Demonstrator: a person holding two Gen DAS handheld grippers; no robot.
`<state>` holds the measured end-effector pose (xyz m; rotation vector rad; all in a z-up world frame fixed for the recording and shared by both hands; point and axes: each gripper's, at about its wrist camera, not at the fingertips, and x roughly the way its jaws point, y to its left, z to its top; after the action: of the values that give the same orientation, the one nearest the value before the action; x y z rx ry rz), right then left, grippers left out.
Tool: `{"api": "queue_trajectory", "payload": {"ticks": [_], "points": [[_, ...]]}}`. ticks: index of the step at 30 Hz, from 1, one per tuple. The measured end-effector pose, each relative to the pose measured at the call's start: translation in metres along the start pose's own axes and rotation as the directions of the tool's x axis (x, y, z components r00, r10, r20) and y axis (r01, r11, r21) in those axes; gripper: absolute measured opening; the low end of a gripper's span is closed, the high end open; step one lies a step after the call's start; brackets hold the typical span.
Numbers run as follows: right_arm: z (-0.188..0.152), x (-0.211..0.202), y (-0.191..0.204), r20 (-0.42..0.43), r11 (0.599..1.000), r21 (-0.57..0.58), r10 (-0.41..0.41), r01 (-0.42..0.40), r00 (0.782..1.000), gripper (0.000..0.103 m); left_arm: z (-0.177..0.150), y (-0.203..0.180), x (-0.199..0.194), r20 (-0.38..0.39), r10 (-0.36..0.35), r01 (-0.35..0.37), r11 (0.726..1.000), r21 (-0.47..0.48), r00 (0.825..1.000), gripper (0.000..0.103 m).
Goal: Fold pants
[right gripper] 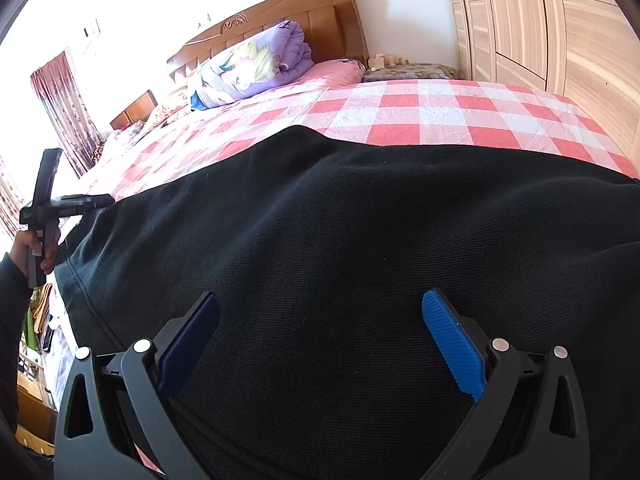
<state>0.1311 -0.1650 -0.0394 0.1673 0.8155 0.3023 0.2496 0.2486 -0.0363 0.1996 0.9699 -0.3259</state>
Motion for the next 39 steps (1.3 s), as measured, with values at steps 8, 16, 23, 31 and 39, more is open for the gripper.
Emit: {"api": "queue_trajectory", "payload": {"ticks": [8, 16, 23, 31, 39], "points": [[0.0, 0.0, 0.0, 0.002, 1.0, 0.005, 0.007, -0.007, 1.0, 0.098, -0.024, -0.017, 0.012, 0.03, 0.147, -0.149, 0.984, 0.096, 0.989, 0.074], [0.0, 0.0, 0.0, 0.001, 1.0, 0.002, 0.005, -0.005, 1.0, 0.098, -0.028, -0.022, 0.001, 0.078, 0.162, -0.169, 0.98, 0.105, 0.984, 0.007], [0.0, -0.001, -0.001, 0.001, 1.0, 0.004, 0.008, -0.008, 1.0, 0.098, -0.011, -0.017, -0.004, 0.163, 0.273, -0.279, 0.96, 0.013, 0.948, 0.005], [0.0, 0.0, -0.002, 0.003, 1.0, 0.007, 0.012, -0.012, 1.0, 0.098, -0.016, -0.025, -0.018, 0.138, 0.471, -0.476, 0.88, 0.004, 0.871, 0.101], [-0.001, 0.0, 0.0, 0.001, 1.0, 0.002, 0.009, -0.009, 1.0, 0.099, -0.003, -0.059, -0.024, 0.203, 0.155, -0.143, 0.987, -0.072, 0.967, 0.101]]}}
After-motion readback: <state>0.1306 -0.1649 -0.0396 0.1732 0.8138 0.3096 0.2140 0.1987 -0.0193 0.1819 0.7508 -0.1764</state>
